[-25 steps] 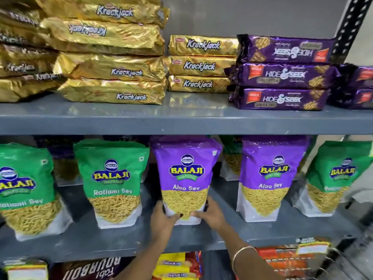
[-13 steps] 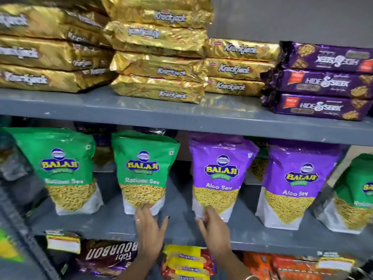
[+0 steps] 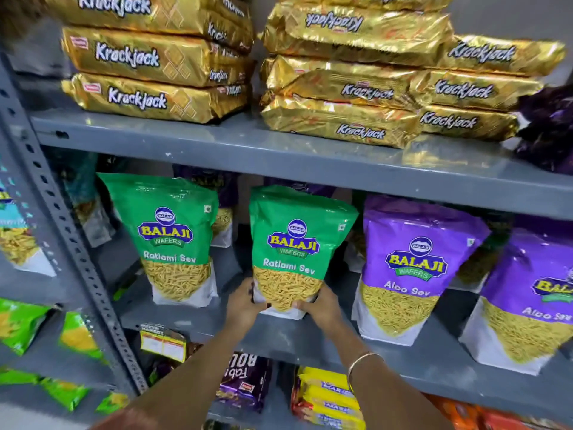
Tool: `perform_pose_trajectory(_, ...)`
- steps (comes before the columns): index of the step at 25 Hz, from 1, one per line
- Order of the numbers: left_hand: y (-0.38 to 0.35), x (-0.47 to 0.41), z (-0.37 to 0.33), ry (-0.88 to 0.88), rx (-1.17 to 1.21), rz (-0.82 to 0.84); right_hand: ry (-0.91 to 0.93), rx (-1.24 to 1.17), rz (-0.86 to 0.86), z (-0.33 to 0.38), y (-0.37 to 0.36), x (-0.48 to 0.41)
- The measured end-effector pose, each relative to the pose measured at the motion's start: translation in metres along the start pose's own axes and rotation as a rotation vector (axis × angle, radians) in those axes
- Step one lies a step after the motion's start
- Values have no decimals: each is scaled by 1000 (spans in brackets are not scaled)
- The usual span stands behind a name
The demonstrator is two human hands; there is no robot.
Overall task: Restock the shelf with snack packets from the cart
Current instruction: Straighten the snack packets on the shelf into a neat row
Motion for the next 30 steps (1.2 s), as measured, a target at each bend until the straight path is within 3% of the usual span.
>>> perform_pose_trajectory(15,3,10,10,-44,-34,32,-2,70,-13,3,0,20)
perform_pose_trajectory(17,5,22,1,-67,-112,-39,15,62,9,3,2,25)
perform_pose_trajectory(19,6,43,-10,-191,-310,-243,65,159,-39,-1,11,33)
perform_pose_trajectory(21,-10,64,-14,-429,-518,-321,130,387,-169,-10,29,47)
perform_pose_trajectory(24,-66,81,-23,-534,-516,-49,154,433,-464,-28,79,77)
perform_pose_trajectory(27,-127,86,-58,-388,-253,218,34,199,-762,-56,145,85)
perform_pose_trajectory(28,-142,82,-68,-300,-140,238,-10,135,-760,-67,163,78)
perform_pose_trajectory(30,-164,62,-74,-145,11,258,-46,8,-549,-84,186,55)
Point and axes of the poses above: each hand's wrist, its own x-axis away from the middle knuckle, its own y-axis out of the back of the hand, z = x × y, the point moved 3 cm from there along -x, towards the middle knuckle, and after that the axes turned 1 degree about -y, right-handed, at the moved point
